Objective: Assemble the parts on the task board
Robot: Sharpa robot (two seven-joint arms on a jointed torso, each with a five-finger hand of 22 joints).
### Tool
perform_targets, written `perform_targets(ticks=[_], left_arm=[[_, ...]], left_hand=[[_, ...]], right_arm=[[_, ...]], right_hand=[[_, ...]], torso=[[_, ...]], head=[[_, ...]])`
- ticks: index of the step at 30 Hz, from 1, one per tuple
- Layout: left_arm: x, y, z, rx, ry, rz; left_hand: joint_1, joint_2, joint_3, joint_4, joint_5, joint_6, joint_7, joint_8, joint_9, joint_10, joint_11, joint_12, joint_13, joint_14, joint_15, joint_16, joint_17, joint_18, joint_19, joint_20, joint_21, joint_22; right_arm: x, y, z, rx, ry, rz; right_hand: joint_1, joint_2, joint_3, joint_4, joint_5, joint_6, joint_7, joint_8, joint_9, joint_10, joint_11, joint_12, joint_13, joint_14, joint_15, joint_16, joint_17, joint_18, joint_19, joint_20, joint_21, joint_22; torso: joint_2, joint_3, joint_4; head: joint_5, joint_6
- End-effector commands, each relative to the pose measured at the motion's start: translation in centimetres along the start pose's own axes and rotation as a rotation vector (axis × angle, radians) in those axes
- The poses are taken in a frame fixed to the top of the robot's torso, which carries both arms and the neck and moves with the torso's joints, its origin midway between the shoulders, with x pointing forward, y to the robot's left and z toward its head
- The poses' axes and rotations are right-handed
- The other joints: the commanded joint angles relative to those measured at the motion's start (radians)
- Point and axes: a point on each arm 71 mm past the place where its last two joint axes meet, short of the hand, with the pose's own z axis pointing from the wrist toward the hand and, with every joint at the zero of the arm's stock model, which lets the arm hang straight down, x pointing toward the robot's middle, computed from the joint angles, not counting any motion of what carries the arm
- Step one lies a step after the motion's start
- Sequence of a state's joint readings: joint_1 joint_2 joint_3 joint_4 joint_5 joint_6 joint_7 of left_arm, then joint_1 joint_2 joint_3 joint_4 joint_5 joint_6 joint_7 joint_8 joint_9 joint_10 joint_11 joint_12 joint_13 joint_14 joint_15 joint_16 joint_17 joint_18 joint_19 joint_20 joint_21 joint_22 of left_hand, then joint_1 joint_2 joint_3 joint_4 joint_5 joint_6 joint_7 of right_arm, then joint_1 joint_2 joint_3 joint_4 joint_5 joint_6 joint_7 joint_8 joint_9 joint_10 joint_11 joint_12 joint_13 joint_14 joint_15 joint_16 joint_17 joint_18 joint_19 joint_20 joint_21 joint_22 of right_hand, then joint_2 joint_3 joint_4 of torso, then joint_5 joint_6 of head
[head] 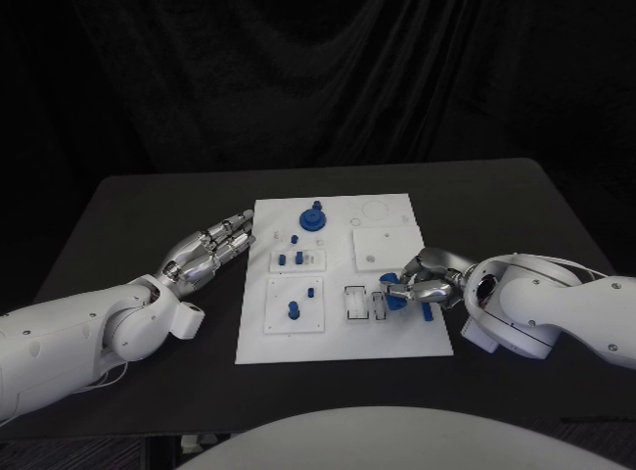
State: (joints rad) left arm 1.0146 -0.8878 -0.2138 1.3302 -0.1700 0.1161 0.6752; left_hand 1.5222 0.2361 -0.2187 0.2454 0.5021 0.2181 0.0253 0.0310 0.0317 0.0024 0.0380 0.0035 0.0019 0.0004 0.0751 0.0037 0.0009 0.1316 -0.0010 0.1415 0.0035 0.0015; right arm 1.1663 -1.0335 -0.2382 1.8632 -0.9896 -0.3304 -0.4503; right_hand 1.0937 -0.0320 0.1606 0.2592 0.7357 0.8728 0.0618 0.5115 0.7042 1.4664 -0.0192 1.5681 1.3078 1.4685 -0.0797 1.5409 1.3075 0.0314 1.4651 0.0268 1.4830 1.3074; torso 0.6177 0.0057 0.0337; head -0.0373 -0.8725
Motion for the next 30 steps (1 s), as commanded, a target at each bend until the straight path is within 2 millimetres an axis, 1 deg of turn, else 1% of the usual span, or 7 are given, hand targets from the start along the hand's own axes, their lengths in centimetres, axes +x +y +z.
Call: perform_targets(ticks=[1, 5, 7, 10, 12, 17, 30], left_arm=[[0.2, -0.1, 0.1, 0.016, 0.005, -0.005], [0.2, -0.1, 0.1, 0.016, 0.005, -0.005], [0.2, -0.1, 0.1, 0.016, 0.006, -0.005], [0.2, -0.1, 0.1, 0.016, 0.007, -0.005], [0.2, -0.1, 0.1, 0.016, 0.007, -0.006], [0.2, 0.0, 0.2, 0.016, 0.009, -0.007], [0.3, 0.0, 0.3, 0.014, 0.013, -0.009]], left_hand=[[0.006, -0.003, 0.006, 0.002, -0.006, 0.007, 0.003, 0.005, 0.001, 0.003, 0.000, -0.002, 0.000, 0.000, 0.002, -0.004, -0.001, 0.003, 0.001, 0.001, -0.004, -0.001], [0.005, -0.003, 0.006, 0.002, -0.006, 0.007, 0.003, 0.005, 0.001, 0.003, 0.000, -0.002, 0.000, 0.000, 0.001, -0.004, -0.001, 0.003, 0.001, 0.000, -0.004, -0.001], [0.005, -0.003, 0.006, 0.002, -0.006, 0.007, 0.003, 0.005, 0.001, 0.003, 0.000, -0.002, 0.000, 0.000, 0.001, -0.004, -0.001, 0.003, 0.001, 0.000, -0.004, -0.001], [0.005, -0.003, 0.006, 0.002, -0.006, 0.006, 0.003, 0.005, 0.001, 0.002, 0.000, -0.002, 0.000, 0.000, 0.001, -0.004, -0.001, 0.003, 0.001, 0.000, -0.004, -0.001], [0.005, -0.003, 0.006, 0.002, -0.006, 0.006, 0.003, 0.005, 0.001, 0.002, 0.000, -0.002, 0.000, 0.000, 0.001, -0.004, -0.001, 0.003, 0.001, 0.000, -0.004, -0.001], [0.005, -0.003, 0.006, 0.002, -0.005, 0.006, 0.004, 0.005, 0.001, 0.002, 0.001, -0.002, 0.000, 0.000, 0.000, -0.004, -0.001, 0.003, 0.001, -0.001, -0.004, -0.001], [0.005, -0.003, 0.006, 0.002, -0.004, 0.005, 0.004, 0.005, 0.000, 0.002, 0.001, -0.002, -0.001, 0.000, 0.000, -0.004, -0.001, 0.003, 0.001, -0.001, -0.004, -0.001]], right_arm=[[0.4, 0.2, 0.3, 0.010, 0.061, 0.035], [0.6, 0.5, 0.7, 0.011, 0.081, 0.025], [0.7, 0.6, 0.9, 0.010, 0.090, 0.020], [0.9, 0.8, 1.2, 0.009, 0.102, 0.013], [1.0, 0.9, 1.3, 0.007, 0.107, 0.010], [1.2, 1.1, 1.7, 0.003, 0.114, 0.005], [1.6, 1.6, 2.4, -0.006, 0.129, -0.005]], right_hand=[[-0.015, 0.013, 0.178, -0.161, -0.027, -0.013, -0.010, -0.006, 0.004, 0.104, -0.002, 0.003, 0.263, 0.086, -0.005, -0.007, 0.176, -0.005, 0.066, -0.003, -0.004, 0.228], [-0.033, 0.014, 0.179, -0.154, -0.050, -0.015, -0.009, -0.012, 0.006, 0.104, 0.000, 0.003, 0.263, 0.085, -0.004, -0.008, 0.173, -0.004, 0.065, -0.002, -0.006, 0.227], [-0.057, 0.016, 0.174, -0.139, -0.088, -0.018, -0.006, -0.019, 0.006, 0.104, 0.002, 0.003, 0.263, 0.085, -0.002, -0.008, 0.171, -0.004, 0.065, 0.000, -0.006, 0.227], [-0.077, 0.015, 0.169, -0.127, -0.121, -0.021, -0.004, -0.027, 0.005, 0.104, 0.004, 0.003, 0.263, 0.085, 0.000, -0.009, 0.169, -0.004, 0.064, 0.002, -0.008, 0.226], [-0.086, 0.015, 0.167, -0.120, -0.140, -0.022, -0.003, -0.032, 0.003, 0.104, 0.005, 0.003, 0.263, 0.084, 0.001, -0.010, 0.168, -0.003, 0.064, 0.003, -0.009, 0.226], [-0.093, 0.017, 0.166, -0.116, -0.166, -0.023, -0.001, -0.040, 0.001, 0.104, 0.006, 0.003, 0.263, 0.084, 0.002, -0.010, 0.166, -0.003, 0.063, 0.004, -0.009, 0.226], [-0.104, 0.022, 0.160, -0.107, -0.229, -0.027, 0.004, -0.057, -0.002, 0.104, 0.011, 0.003, 0.263, 0.083, 0.006, -0.011, 0.162, -0.003, 0.062, 0.007, -0.012, 0.225]], torso=[[-0.001, -0.0016, 0.0014], [-0.001, -0.0022, 0.0021], [-0.002, -0.0023, 0.0023], [0.000, -0.0019, 0.0036], [0.000, -0.0010, 0.0020], [0.000, -0.0017, -0.0002], [0.000, -0.0016, 0.0004]], head=[[0.003, 0.000], [0.004, 0.000], [0.005, 0.000], [0.006, 0.000], [0.009, 0.000], [0.013, 0.000], [0.017, 0.000]])
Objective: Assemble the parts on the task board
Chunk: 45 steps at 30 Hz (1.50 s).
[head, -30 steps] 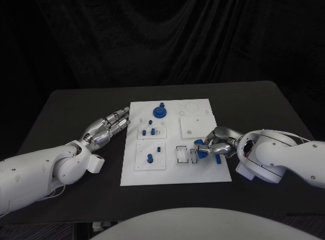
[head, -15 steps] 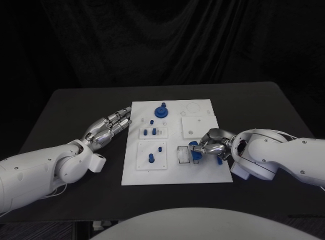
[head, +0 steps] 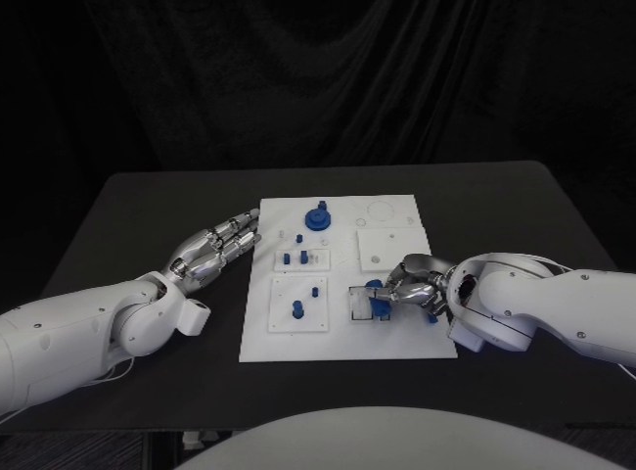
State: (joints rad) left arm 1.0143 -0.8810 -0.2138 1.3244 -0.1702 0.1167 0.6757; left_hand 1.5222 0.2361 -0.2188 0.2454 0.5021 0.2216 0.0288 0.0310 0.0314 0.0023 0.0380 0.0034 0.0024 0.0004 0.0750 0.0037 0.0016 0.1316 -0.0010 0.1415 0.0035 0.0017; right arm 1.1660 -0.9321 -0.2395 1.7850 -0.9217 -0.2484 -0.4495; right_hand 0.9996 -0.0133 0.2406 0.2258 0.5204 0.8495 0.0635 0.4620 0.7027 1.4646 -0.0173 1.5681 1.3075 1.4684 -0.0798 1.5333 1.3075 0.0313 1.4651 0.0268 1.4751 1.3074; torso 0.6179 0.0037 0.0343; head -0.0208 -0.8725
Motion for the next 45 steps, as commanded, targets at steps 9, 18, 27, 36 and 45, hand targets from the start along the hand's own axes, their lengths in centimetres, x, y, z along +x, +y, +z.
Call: perform_targets(ticks=[9, 18, 27, 36, 45], left_arm=[[0.2, 0.0, 0.1, 0.011, 0.014, -0.012], [0.2, 0.1, 0.1, 0.009, 0.014, -0.013], [0.2, 0.1, 0.0, 0.006, 0.015, -0.014], [0.2, 0.2, 0.0, 0.003, 0.016, -0.016], [0.2, 0.2, -0.1, 0.001, 0.015, -0.016]], left_hand=[[0.005, -0.003, 0.006, 0.002, -0.004, 0.001, 0.001, 0.005, 0.001, 0.001, 0.001, -0.002, -0.001, 0.000, 0.000, -0.004, -0.002, 0.003, 0.001, -0.001, -0.004, -0.002], [0.004, -0.003, 0.006, 0.002, -0.005, 0.001, 0.001, 0.005, 0.001, 0.001, 0.000, -0.002, -0.001, 0.000, 0.001, -0.004, -0.002, 0.002, 0.001, -0.001, -0.004, -0.002], [0.004, -0.003, 0.007, 0.002, -0.006, 0.001, 0.001, 0.005, 0.001, 0.001, 0.000, -0.002, -0.001, 0.000, 0.001, -0.004, -0.002, 0.002, 0.001, -0.001, -0.004, -0.002], [0.004, -0.003, 0.007, 0.002, -0.007, 0.001, 0.002, 0.005, 0.001, 0.001, -0.001, -0.002, -0.001, 0.000, 0.002, -0.004, -0.002, 0.002, 0.001, 0.000, -0.004, -0.002], [0.004, -0.004, 0.007, 0.001, -0.009, 0.001, 0.002, 0.005, 0.001, 0.001, -0.002, -0.002, -0.001, 0.000, 0.003, -0.004, -0.002, 0.002, 0.001, 0.001, -0.004, -0.002]], right_arm=[[0.3, 0.3, 0.4, -0.019, 0.023, -0.008], [0.4, 0.5, 0.5, -0.031, 0.030, -0.013], [0.4, 0.6, 0.5, -0.041, 0.031, -0.013], [0.2, 0.6, 0.3, -0.063, 0.011, -0.002], [-0.2, 0.8, -0.5, -0.136, -0.052, -0.031]], right_hand=[[-0.061, 0.010, 0.034, -0.017, -0.129, -0.005, 0.009, -0.027, -0.005, 0.106, 0.015, 0.003, 0.263, 0.082, 0.012, -0.007, 0.152, -0.001, 0.060, 0.013, -0.010, 0.223], [-0.092, 0.016, -0.045, 0.047, -0.319, -0.006, 0.010, -0.044, -0.009, 0.106, 0.017, 0.003, 0.263, 0.081, 0.013, -0.008, 0.147, 0.000, 0.059, 0.016, -0.013, 0.222], [-0.129, 0.031, -0.104, 0.064, -0.377, -0.002, 0.010, -0.050, -0.011, 0.106, 0.017, 0.003, 0.263, 0.080, 0.013, -0.010, 0.142, 0.000, 0.058, 0.016, -0.016, 0.221], [-0.126, 0.039, -0.119, 0.060, -0.360, 0.004, 0.008, -0.047, -0.009, 0.106, 0.016, 0.003, 0.263, 0.080, 0.013, -0.009, 0.143, 0.000, 0.058, 0.015, -0.015, 0.221], [0.003, 0.036, -0.137, -0.007, -0.297, 0.002, 0.003, -0.020, 0.012, 0.106, 0.010, 0.003, 0.263, 0.080, 0.008, -0.008, 0.144, -0.001, 0.060, 0.010, -0.012, 0.223]], torso=[[0.001, 0.0012, -0.0003], [0.000, 0.0007, -0.0010], [0.000, 0.0010, -0.0013], [0.000, 0.0012, -0.0013], [0.000, 0.0016, -0.0023]], head=[[0.008, 0.000], [0.011, 0.000], [0.014, 0.000], [0.015, 0.000], [0.020, 0.000]])
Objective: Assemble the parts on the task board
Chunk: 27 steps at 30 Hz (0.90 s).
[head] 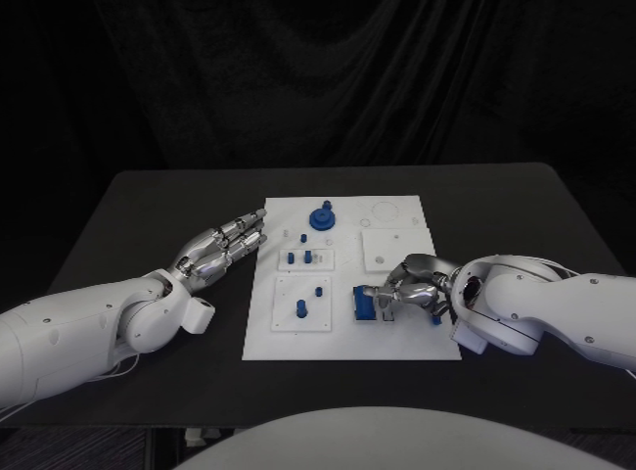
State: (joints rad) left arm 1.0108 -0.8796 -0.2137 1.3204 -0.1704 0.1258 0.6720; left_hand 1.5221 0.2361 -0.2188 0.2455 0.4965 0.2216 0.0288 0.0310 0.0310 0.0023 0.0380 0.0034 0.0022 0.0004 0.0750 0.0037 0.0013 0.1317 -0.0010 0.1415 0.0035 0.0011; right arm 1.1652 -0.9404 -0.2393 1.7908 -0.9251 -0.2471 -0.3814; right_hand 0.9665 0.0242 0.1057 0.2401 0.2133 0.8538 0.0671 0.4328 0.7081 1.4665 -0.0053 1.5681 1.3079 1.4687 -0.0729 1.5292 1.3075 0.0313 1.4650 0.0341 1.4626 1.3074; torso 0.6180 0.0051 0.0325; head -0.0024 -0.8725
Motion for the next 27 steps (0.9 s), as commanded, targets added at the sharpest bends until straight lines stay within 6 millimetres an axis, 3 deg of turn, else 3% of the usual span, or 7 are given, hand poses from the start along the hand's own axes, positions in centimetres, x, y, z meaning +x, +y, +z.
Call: perform_targets(ticks=[1, 7, 12, 16, 19, 23, 27], left_arm=[[0.1, 0.0, 0.0, 0.008, 0.010, -0.011], [0.1, 0.0, -0.2, 0.008, 0.006, -0.009], [0.0, 0.0, -0.3, 0.007, 0.002, -0.007], [0.0, 0.0, -0.3, 0.007, -0.001, -0.005], [0.0, 0.0, -0.3, 0.008, -0.001, -0.005], [0.0, 0.0, -0.3, 0.008, -0.001, -0.005], [0.0, 0.0, -0.3, 0.008, -0.001, -0.005]], left_hand=[[0.004, -0.004, 0.007, 0.001, -0.003, 0.002, 0.002, 0.005, 0.001, 0.001, -0.002, -0.002, -0.001, 0.000, 0.003, -0.004, -0.001, 0.002, 0.001, 0.001, -0.004, -0.001], [0.004, -0.004, 0.007, 0.001, -0.003, 0.001, 0.003, 0.005, 0.001, 0.001, -0.002, -0.002, -0.001, 0.000, 0.004, -0.004, -0.001, 0.002, 0.001, 0.001, -0.004, -0.001], [0.004, -0.004, 0.007, 0.001, -0.001, 0.003, 0.002, 0.006, 0.001, 0.002, -0.002, -0.002, -0.001, 0.000, 0.004, -0.004, -0.001, 0.002, 0.001, 0.002, -0.004, -0.001], [0.004, -0.004, 0.007, 0.000, 0.004, 0.004, 0.002, 0.006, 0.001, 0.002, -0.003, -0.002, -0.001, 0.000, 0.005, -0.004, -0.001, 0.002, 0.001, 0.003, -0.004, -0.001], [0.004, -0.005, 0.007, 0.000, 0.011, 0.006, 0.001, 0.007, 0.002, 0.003, -0.004, -0.002, 0.000, 0.000, 0.005, -0.004, -0.001, 0.002, 0.001, 0.004, -0.004, -0.001], [0.004, -0.006, 0.007, -0.001, 0.013, 0.006, 0.001, 0.007, 0.002, 0.003, -0.004, -0.002, -0.001, 0.000, 0.005, -0.004, -0.001, 0.002, 0.001, 0.004, -0.004, -0.001], [0.004, -0.006, 0.007, -0.001, 0.013, 0.006, 0.001, 0.007, 0.002, 0.003, -0.004, -0.002, -0.001, 0.000, 0.005, -0.004, -0.001, 0.002, 0.001, 0.004, -0.004, -0.001]], right_arm=[[-0.3, 0.5, -0.5, -0.084, -0.065, -0.043], [-0.8, 0.3, -1.8, -0.114, -0.130, -0.103], [-2.2, -0.4, -3.3, -0.060, -0.151, -0.159], [-3.4, -1.5, -4.4, 0.026, -0.150, -0.239], [-4.1, -2.5, -5.0, 0.081, -0.171, -0.317], [-4.5, -3.3, -5.5, 0.130, -0.203, -0.408], [-4.5, -3.9, -5.8, 0.167, -0.227, -0.475]], right_hand=[[0.048, -0.002, -0.005, -0.028, 0.011, -0.004, -0.001, 0.014, 0.011, 0.104, -0.002, 0.003, 0.263, 0.080, 0.001, -0.004, 0.144, -0.001, 0.060, 0.003, 0.000, 0.223], [0.114, 0.001, -0.009, -0.068, 0.038, -0.015, -0.002, 0.040, 0.030, 0.104, -0.003, 0.003, 0.263, 0.080, 0.000, -0.002, 0.146, -0.001, 0.060, 0.002, 0.001, 0.223], [0.101, 0.009, -0.025, -0.049, 0.082, -0.018, -0.002, 0.047, 0.033, 0.104, -0.003, 0.003, 0.263, 0.080, 0.000, -0.002, 0.145, -0.001, 0.061, 0.002, 0.002, 0.223], [0.093, 0.011, -0.038, -0.030, 0.164, -0.020, -0.003, 0.050, 0.032, 0.104, -0.004, 0.003, 0.263, 0.080, 0.000, -0.002, 0.145, -0.001, 0.061, 0.001, 0.003, 0.224], [0.100, 0.001, -0.043, -0.030, 0.210, -0.009, -0.008, 0.059, 0.035, 0.104, -0.008, 0.003, 0.263, 0.081, -0.004, 0.001, 0.153, -0.003, 0.064, 0.000, 0.009, 0.226], [0.102, -0.005, -0.047, -0.027, 0.225, 0.003, -0.013, 0.070, 0.041, 0.104, -0.012, 0.003, 0.263, 0.082, -0.007, 0.002, 0.155, -0.004, 0.065, -0.003, 0.012, 0.227], [0.099, -0.007, -0.051, -0.021, 0.237, 0.009, -0.016, 0.077, 0.047, 0.104, -0.015, 0.003, 0.263, 0.082, -0.009, 0.002, 0.154, -0.004, 0.065, -0.005, 0.012, 0.227]], torso=[[0.000, 0.0003, -0.0006], [-0.001, 0.0006, -0.0002], [-0.001, -0.0002, 0.0007], [0.000, 0.0018, -0.0001], [-0.002, 0.0002, -0.0004], [-0.002, -0.0023, 0.0027], [-0.002, -0.0025, -0.0038]], head=[[0.003, 0.000], [0.003, 0.000], [-0.005, 0.000], [-0.013, 0.000], [-0.020, 0.000], [-0.023, 0.000], [-0.022, 0.000]])
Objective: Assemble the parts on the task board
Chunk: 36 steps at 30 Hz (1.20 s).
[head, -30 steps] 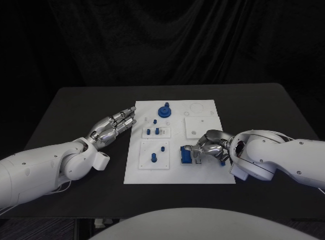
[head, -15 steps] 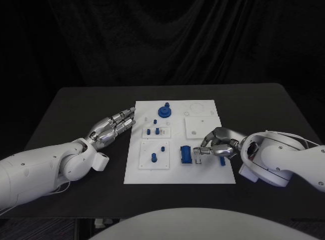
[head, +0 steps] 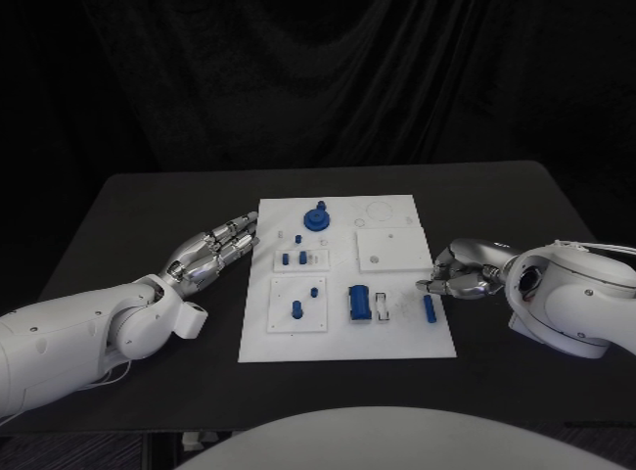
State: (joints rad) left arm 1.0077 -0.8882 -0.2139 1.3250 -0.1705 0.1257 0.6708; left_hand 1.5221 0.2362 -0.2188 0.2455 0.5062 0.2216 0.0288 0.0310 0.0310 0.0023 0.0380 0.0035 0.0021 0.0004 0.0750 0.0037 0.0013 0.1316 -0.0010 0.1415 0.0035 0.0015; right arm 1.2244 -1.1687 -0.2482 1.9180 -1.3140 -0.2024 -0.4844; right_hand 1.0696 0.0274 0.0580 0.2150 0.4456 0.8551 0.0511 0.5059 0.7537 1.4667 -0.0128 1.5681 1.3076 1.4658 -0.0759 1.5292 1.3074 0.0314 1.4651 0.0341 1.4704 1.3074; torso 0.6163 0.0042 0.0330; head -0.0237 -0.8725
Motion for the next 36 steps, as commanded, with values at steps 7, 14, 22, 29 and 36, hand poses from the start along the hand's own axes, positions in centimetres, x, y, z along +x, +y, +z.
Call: perform_targets(ticks=[7, 14, 22, 29, 36], left_arm=[[0.1, -0.1, 0.0, 0.013, 0.004, -0.005], [0.1, -0.1, 0.0, 0.011, 0.004, -0.005], [0.1, 0.0, 0.1, 0.011, 0.005, -0.006], [0.1, 0.0, 0.0, 0.011, 0.005, -0.006], [0.1, 0.0, 0.1, 0.010, 0.006, -0.006]], left_hand=[[0.004, -0.006, 0.007, -0.001, 0.005, 0.006, 0.001, 0.007, 0.002, 0.003, -0.003, -0.002, -0.001, 0.000, 0.005, -0.004, -0.001, 0.003, 0.001, 0.004, -0.003, -0.001], [0.004, -0.005, 0.007, -0.001, 0.007, 0.005, 0.001, 0.007, 0.001, 0.002, -0.003, -0.002, -0.001, 0.000, 0.005, -0.004, -0.001, 0.003, 0.001, 0.004, -0.003, -0.001], [0.004, -0.005, 0.007, -0.001, 0.007, 0.005, 0.001, 0.007, 0.001, 0.002, -0.003, -0.002, -0.001, 0.000, 0.005, -0.004, -0.001, 0.003, 0.001, 0.004, -0.003, -0.001], [0.004, -0.005, 0.007, -0.001, 0.007, 0.005, 0.001, 0.007, 0.001, 0.002, -0.003, -0.002, -0.001, 0.000, 0.005, -0.004, -0.001, 0.003, 0.001, 0.004, -0.003, -0.001], [0.003, -0.006, 0.007, -0.001, 0.006, 0.004, 0.001, 0.007, 0.001, 0.002, -0.002, -0.002, -0.001, 0.000, 0.005, -0.004, -0.001, 0.003, 0.001, 0.004, -0.003, -0.001]], right_arm=[[1.0, -0.8, -0.3, 0.095, -0.028, -0.204], [1.7, -0.8, -0.1, 0.098, -0.023, -0.228], [2.3, -0.4, 0.2, 0.083, -0.023, -0.225], [2.8, -0.3, 0.5, 0.074, -0.017, -0.223], [3.6, -0.5, 0.8, 0.075, 0.007, -0.228]], right_hand=[[-0.011, -0.012, -0.008, 0.013, 0.010, 0.012, -0.002, 0.007, 0.006, 0.104, -0.009, 0.003, 0.263, 0.083, -0.008, -0.001, 0.145, -0.004, 0.065, -0.007, 0.004, 0.227], [-0.011, -0.013, -0.009, 0.015, 0.013, 0.015, -0.004, 0.009, 0.008, 0.104, -0.010, 0.003, 0.263, 0.082, -0.009, -0.003, 0.141, -0.003, 0.064, -0.007, 0.001, 0.226], [-0.010, -0.014, -0.009, 0.017, 0.012, 0.009, -0.003, 0.004, 0.008, 0.104, -0.011, 0.003, 0.263, 0.081, -0.010, -0.005, 0.135, -0.002, 0.063, -0.008, -0.002, 0.225], [-0.004, -0.015, -0.008, 0.019, 0.015, -0.005, 0.001, -0.014, 0.000, 0.104, -0.008, 0.003, 0.263, 0.080, -0.008, -0.008, 0.128, -0.001, 0.061, -0.009, -0.006, 0.223], [0.006, -0.016, -0.006, 0.020, 0.017, -0.011, 0.007, -0.040, -0.016, 0.104, -0.003, 0.003, 0.263, 0.079, -0.004, -0.010, 0.123, -0.001, 0.060, -0.006, -0.009, 0.222]], torso=[[0.002, -0.0003, -0.0031], [0.001, 0.0002, -0.0013], [0.002, -0.0001, -0.0027], [0.001, -0.0002, -0.0023], [0.001, -0.0002, -0.0015]], head=[[-0.009, 0.000], [-0.013, 0.000], [-0.012, 0.000], [-0.011, 0.000], [-0.010, 0.000]])
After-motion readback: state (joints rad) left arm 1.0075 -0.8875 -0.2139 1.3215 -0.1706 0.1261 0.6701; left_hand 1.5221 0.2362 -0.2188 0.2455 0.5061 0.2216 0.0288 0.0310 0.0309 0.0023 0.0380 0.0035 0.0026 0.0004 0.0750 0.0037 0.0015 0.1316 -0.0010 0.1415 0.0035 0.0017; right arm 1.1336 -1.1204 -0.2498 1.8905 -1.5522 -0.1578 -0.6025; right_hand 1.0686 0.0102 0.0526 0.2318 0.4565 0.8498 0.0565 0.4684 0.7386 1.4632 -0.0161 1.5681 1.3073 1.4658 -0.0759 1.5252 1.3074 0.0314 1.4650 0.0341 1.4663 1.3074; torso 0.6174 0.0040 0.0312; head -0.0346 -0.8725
